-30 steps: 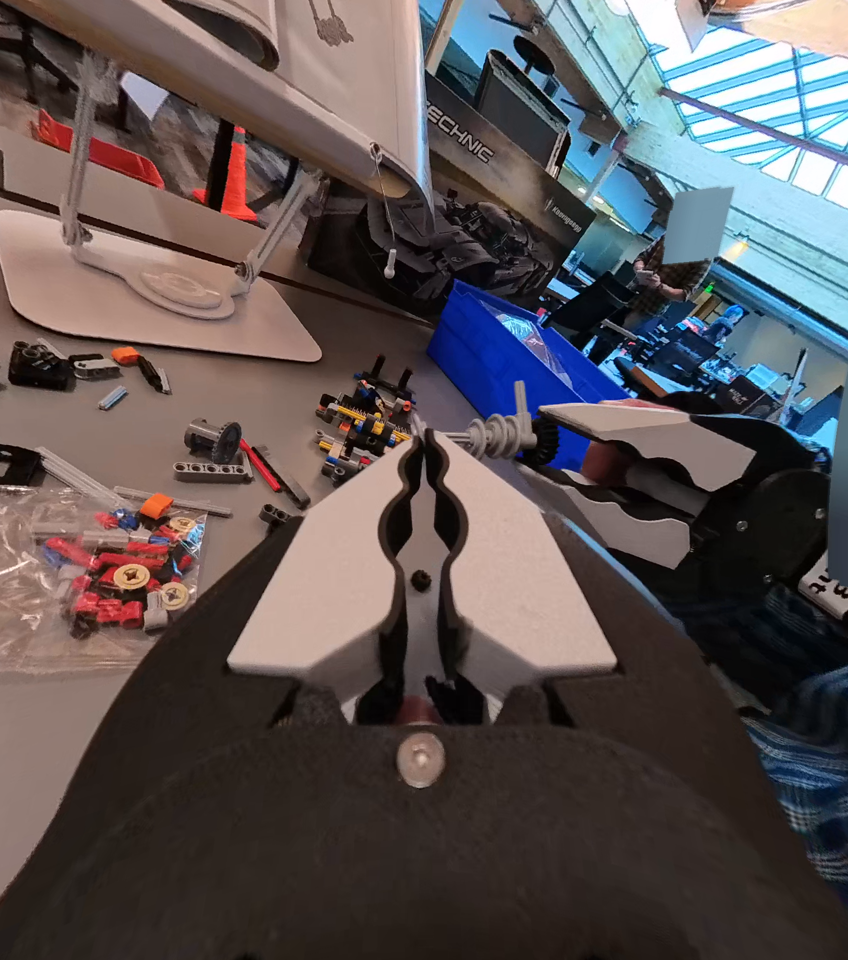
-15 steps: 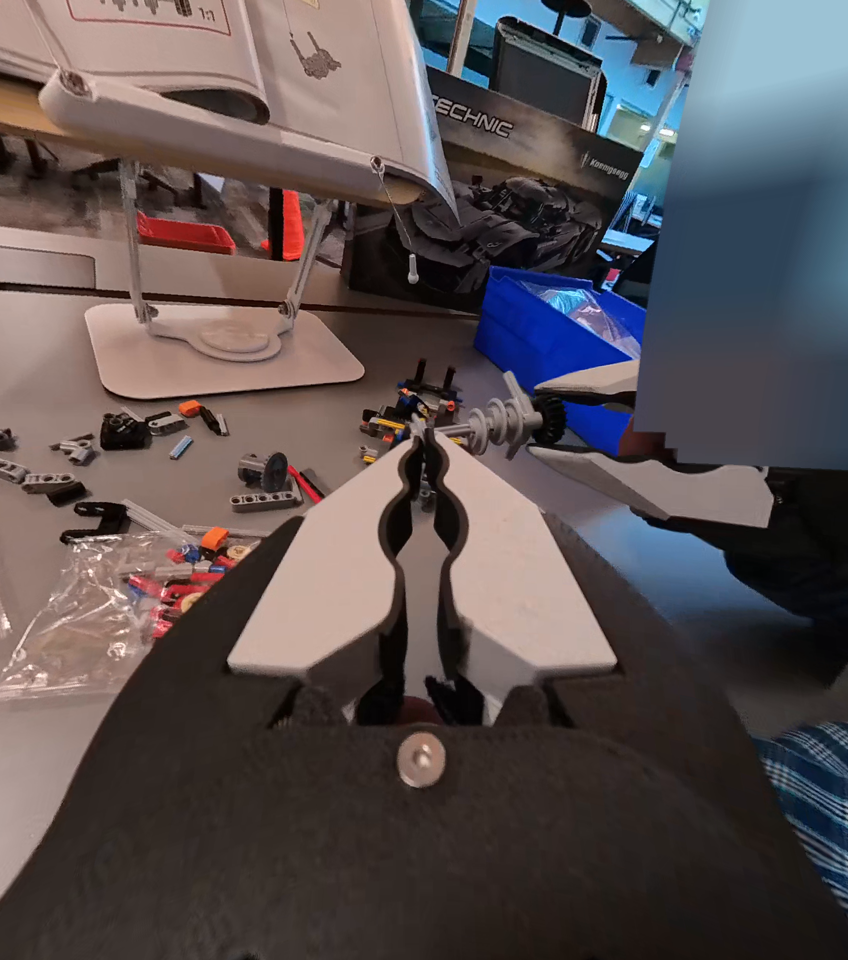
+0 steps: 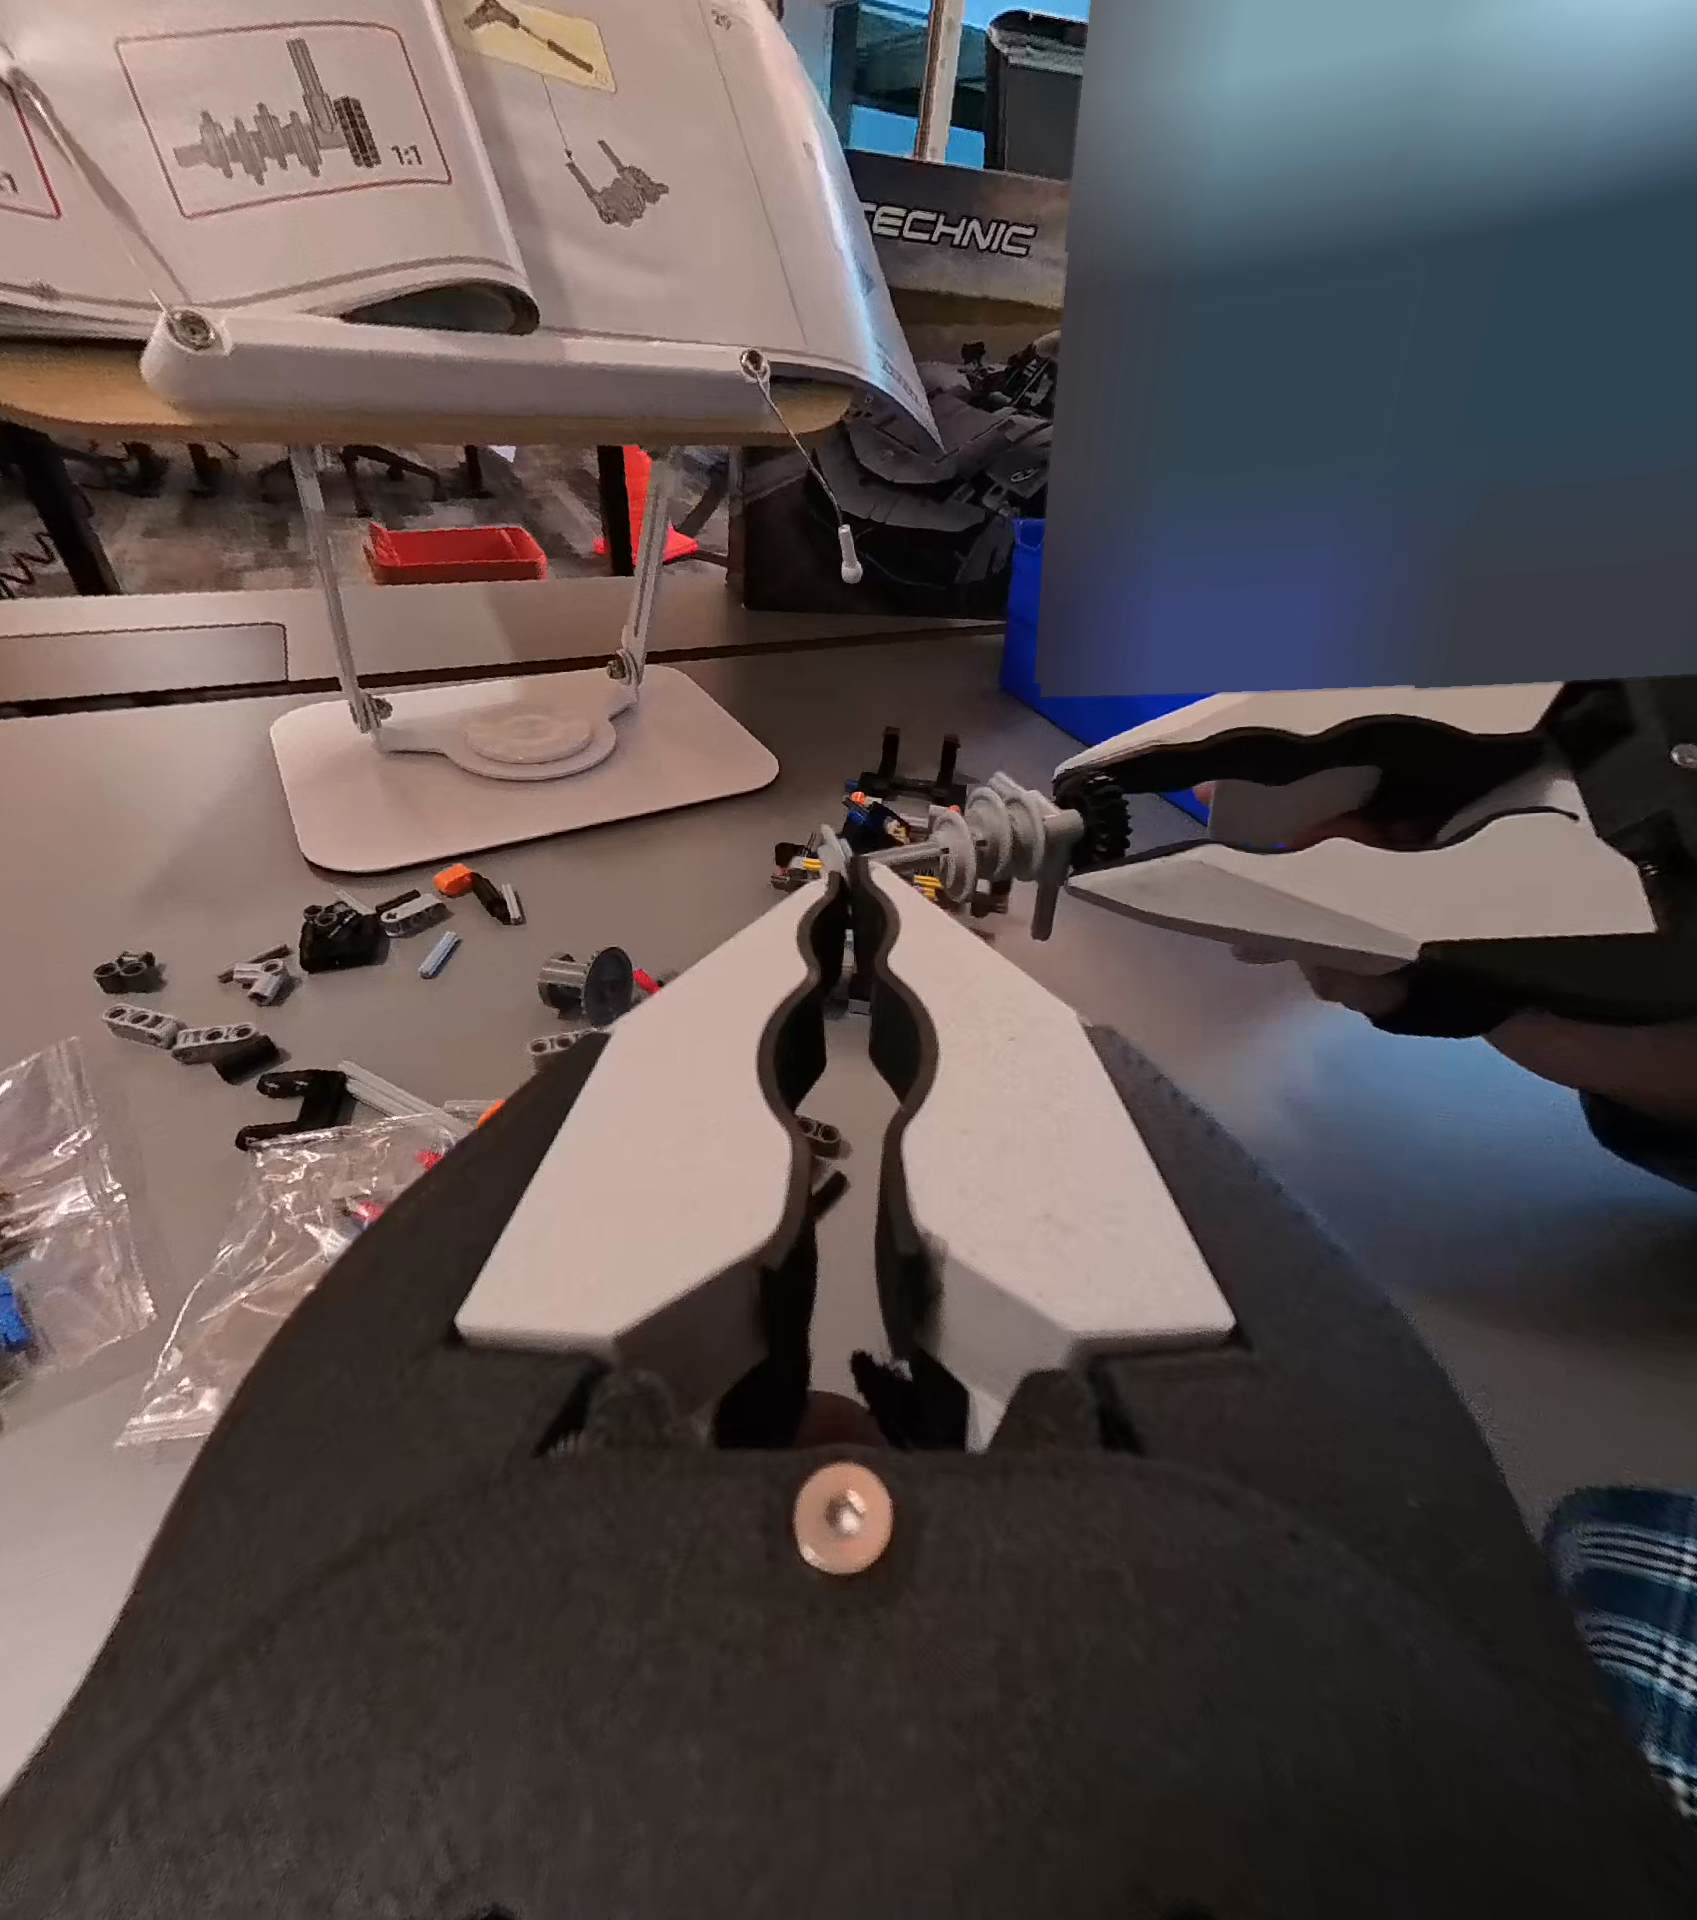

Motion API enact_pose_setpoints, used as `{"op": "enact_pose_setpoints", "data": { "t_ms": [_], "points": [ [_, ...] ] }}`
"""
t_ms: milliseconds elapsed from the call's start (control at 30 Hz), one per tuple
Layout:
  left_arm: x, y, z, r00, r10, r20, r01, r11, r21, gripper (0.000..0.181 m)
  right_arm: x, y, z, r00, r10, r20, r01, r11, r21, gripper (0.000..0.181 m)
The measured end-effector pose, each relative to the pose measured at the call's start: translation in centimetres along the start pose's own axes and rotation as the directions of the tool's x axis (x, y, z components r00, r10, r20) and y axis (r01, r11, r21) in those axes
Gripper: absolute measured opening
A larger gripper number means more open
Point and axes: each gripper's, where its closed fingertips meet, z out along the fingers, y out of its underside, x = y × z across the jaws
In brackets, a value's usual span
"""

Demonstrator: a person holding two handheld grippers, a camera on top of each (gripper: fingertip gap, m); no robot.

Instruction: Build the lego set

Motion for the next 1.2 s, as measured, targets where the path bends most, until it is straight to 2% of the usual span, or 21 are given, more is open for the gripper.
{"op": "enact_pose_setpoints", "data": {
  "t_ms": [267, 733, 833, 1200],
  "points": [
    [0.0, -0.1, 0.0, 0.999, 0.036, 0.015, -0.036, 0.999, 0.001, 0.0, 0.0, 0.3, 0.1, 0.997, 0.08, 0.023, -0.079, 0.997, -0.016, 0.018],
    [0.2, -0.7, -0.1, 0.973, 0.216, 0.085, -0.217, 0.976, 0.006, 0.0, 0.0, 0.2, 0.1, 0.956, 0.28, 0.086, -0.279, 0.96, -0.019, 0.018],
    [0.3, -1.0, -0.1, 0.978, 0.191, 0.08, -0.193, 0.981, 0.019, 0.0, 0.0, 0.2, 0.1, 0.945, 0.316, 0.086, -0.316, 0.949, -0.011, 0.018],
    [0.2, -1.3, -0.2, 0.962, 0.246, 0.118, -0.252, 0.967, 0.038, 0.0, -0.2, 0.1, 0.1, 0.903, 0.42, 0.094, -0.421, 0.907, -0.002, 0.018]
  ]
}}
